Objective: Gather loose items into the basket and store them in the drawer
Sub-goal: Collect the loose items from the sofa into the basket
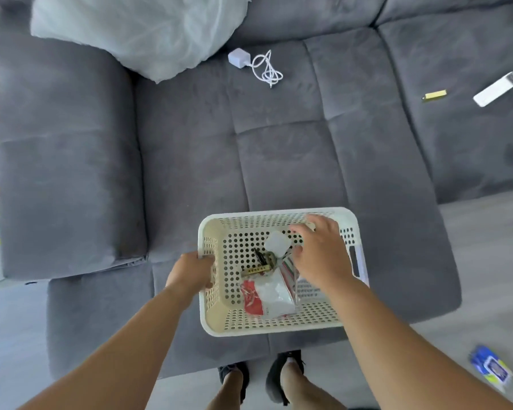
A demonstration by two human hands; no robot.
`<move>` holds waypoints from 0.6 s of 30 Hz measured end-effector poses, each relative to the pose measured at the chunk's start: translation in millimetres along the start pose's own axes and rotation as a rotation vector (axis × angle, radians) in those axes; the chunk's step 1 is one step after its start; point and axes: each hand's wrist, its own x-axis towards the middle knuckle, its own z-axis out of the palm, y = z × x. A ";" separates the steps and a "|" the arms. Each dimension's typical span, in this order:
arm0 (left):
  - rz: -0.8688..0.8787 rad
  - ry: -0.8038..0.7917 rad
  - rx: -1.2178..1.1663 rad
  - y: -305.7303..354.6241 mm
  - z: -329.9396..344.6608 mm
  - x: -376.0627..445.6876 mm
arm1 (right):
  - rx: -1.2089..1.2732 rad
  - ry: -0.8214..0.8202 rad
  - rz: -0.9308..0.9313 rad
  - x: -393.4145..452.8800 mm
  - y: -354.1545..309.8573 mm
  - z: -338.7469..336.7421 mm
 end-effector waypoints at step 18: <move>0.138 0.066 -0.158 247.0 -16.0 160.1 | 0.129 0.183 -0.227 253.7 20.5 -85.1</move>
